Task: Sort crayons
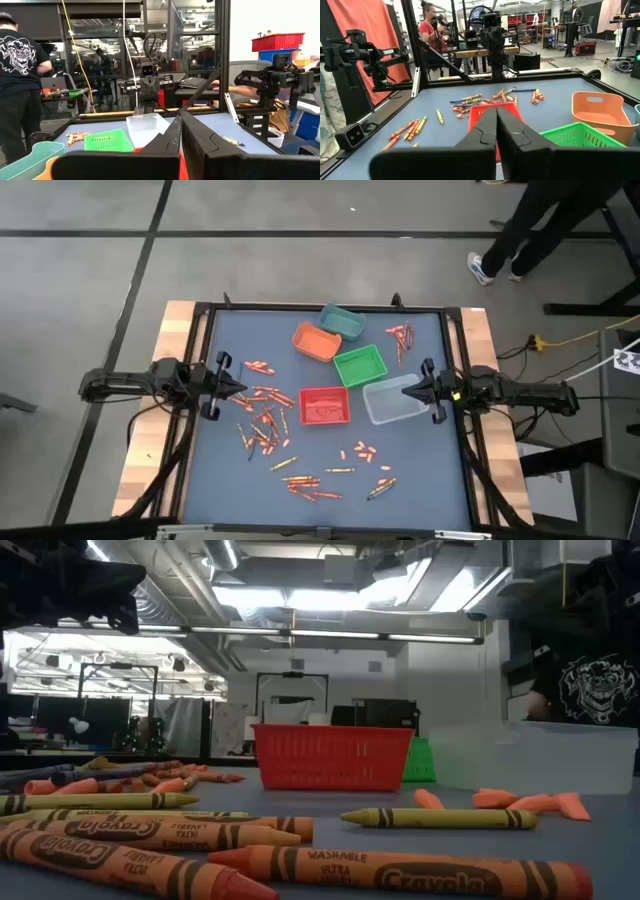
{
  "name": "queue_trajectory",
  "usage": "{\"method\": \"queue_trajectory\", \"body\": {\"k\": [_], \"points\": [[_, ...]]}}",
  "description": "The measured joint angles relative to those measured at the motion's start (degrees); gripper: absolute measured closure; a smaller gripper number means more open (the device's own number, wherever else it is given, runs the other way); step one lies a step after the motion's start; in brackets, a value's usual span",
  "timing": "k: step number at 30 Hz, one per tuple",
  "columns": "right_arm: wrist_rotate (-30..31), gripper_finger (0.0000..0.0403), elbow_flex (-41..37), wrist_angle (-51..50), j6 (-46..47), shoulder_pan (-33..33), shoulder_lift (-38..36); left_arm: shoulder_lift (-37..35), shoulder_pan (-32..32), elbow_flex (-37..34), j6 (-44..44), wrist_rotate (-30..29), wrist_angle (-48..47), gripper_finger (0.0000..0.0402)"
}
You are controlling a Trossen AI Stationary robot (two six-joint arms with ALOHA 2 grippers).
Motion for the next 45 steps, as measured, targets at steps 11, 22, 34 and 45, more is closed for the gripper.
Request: {"method": "queue_trajectory", "body": {"k": [11, 22, 34, 45], "points": [[0.0, 0.0403, 0.0, -0.01, 0.0, -0.02, 0.01, 0.02, -0.02, 0.0, 0.0, -0.02, 0.0, 0.0401], [0.0, 0.0403, 0.0, 0.0, -0.02, -0.02, 0.01, 0.01, -0.02, 0.0, 0.0, -0.02, 0.0, 0.0401], [0.0, 0.0403, 0.0, -0.02, 0.0, -0.02, 0.02, 0.0, 0.0, 0.0, -0.02, 0.0, 0.0, 0.0401], [0.78, 0.0403, 0.0, 1.02, 0.0, 0.0, 0.01, 0.02, 0.0, 0.0, 0.01, -0.02, 0.0, 0.0401]]}}
